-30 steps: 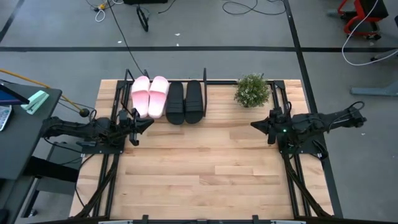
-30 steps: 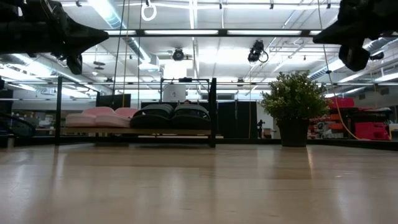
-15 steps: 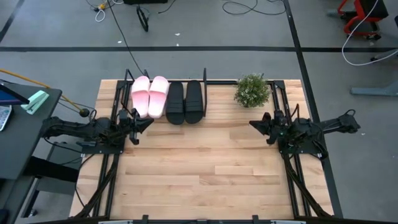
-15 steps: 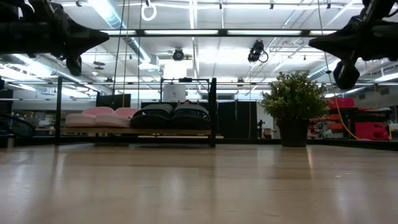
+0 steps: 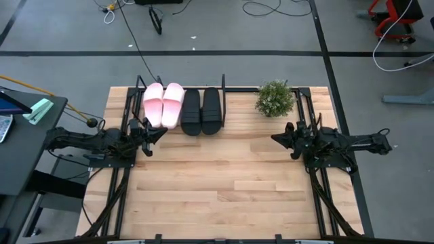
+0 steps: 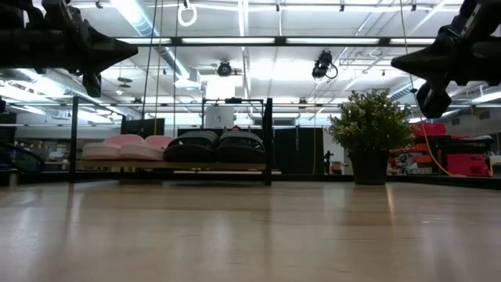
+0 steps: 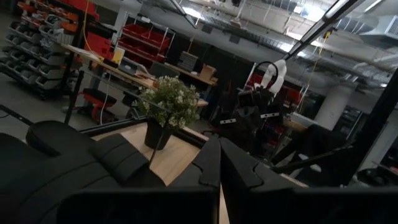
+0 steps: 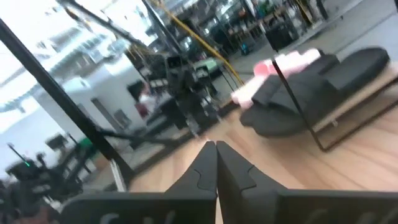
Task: Pick and place slides into the shelf
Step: Return to Home Position
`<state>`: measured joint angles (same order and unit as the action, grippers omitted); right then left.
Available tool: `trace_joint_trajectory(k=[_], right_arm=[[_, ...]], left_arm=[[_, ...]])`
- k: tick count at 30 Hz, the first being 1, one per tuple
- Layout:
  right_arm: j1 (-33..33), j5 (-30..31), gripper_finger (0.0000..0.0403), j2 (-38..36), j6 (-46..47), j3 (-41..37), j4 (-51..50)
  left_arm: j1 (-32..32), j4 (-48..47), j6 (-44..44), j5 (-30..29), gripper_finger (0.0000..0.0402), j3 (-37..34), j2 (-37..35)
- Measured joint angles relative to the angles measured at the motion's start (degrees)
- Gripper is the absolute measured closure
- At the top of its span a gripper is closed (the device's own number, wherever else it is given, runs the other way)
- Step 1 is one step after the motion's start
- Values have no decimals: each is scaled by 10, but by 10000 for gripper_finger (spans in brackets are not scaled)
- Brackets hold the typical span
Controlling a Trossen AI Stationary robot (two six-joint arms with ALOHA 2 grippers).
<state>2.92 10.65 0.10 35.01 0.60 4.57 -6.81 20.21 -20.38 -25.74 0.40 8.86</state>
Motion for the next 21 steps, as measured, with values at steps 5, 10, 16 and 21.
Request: trace_joint_trajectory(k=[5,10,16,21], right_arm=[[-7,-4,403,2,-22,0,-16],[-7,-27,403,2,-53,0,-21],[-7,-48,402,23,-81,0,-25],[-7,-49,402,46,-77,0,-26]], left_arm=[[0,-30,-19,0,397,0,0],[0,-56,-45,8,395,0,0],[0,-56,-18,9,392,0,0],[0,-52,41,19,394,0,0]])
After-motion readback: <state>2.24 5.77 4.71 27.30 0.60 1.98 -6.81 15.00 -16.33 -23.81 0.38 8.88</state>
